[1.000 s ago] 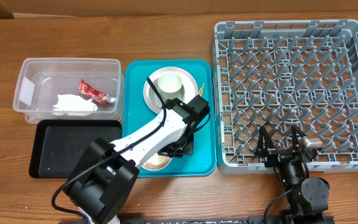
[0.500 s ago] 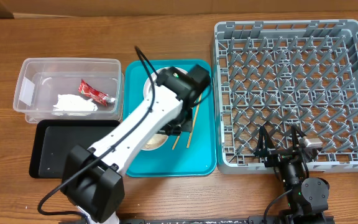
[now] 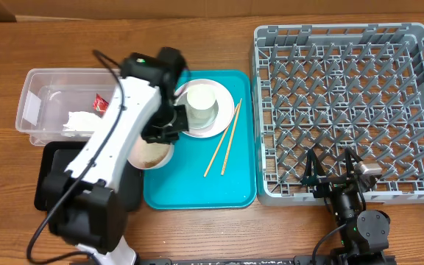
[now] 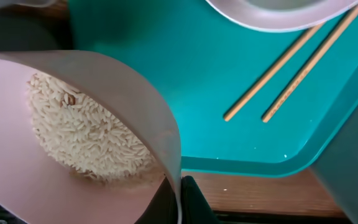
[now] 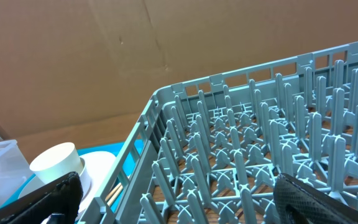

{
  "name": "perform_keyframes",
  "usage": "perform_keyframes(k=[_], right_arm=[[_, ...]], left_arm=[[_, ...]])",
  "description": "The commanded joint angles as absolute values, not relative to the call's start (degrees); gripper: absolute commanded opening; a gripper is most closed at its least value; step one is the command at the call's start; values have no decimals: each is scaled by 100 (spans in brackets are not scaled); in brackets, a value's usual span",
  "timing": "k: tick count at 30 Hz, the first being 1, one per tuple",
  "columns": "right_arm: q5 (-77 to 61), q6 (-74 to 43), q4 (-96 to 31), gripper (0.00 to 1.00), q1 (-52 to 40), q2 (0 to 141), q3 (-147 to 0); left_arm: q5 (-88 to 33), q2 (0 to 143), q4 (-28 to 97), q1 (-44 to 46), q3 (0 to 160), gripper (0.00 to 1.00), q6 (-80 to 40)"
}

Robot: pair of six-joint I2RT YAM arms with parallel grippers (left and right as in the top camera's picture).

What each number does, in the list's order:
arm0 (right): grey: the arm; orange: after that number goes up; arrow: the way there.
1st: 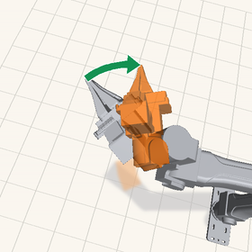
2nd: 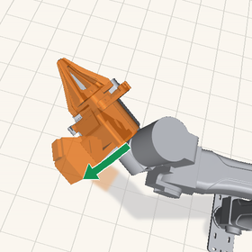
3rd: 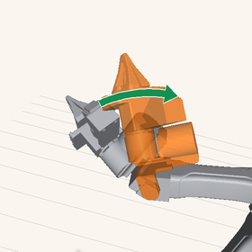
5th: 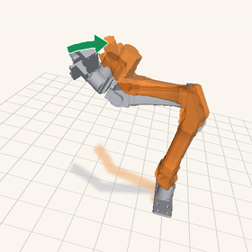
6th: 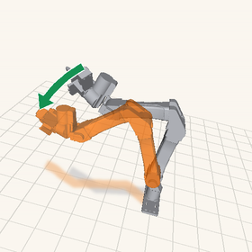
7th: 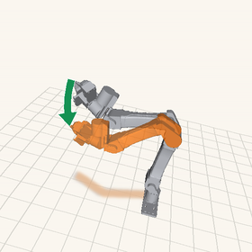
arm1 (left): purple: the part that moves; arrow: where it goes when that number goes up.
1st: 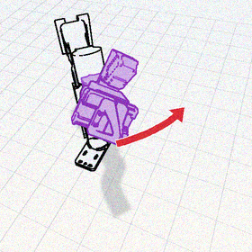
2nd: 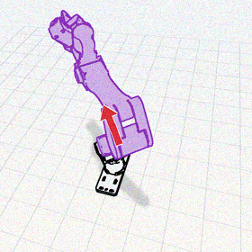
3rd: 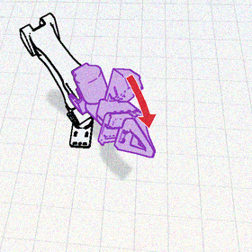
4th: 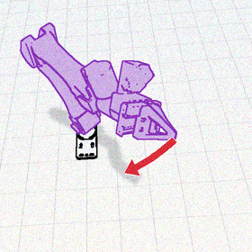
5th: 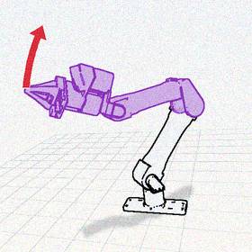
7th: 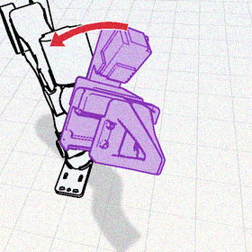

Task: Sort waste into correct bins and load items into the dishwasher
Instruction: 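Lift the bowl over the black tray and tip the rice out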

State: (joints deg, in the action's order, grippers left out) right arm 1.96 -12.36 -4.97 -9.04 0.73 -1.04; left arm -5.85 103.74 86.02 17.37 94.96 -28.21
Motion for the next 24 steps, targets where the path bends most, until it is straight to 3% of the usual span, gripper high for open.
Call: perform_keyframes(k=[1,9,24], right_arm=[[244,-1201,-460,100,-886,34,-45],[244,-1201,-460,100,-886,34,-45],[244,-1201,-460,100,-886,34,-45]], left_arm=[[-753,9712,8643,1459,9594,4,-2650],[-825,9076,8678,784,9476,4,-2460],[-2228,8997,8726,-827,9445,4,-1435]])
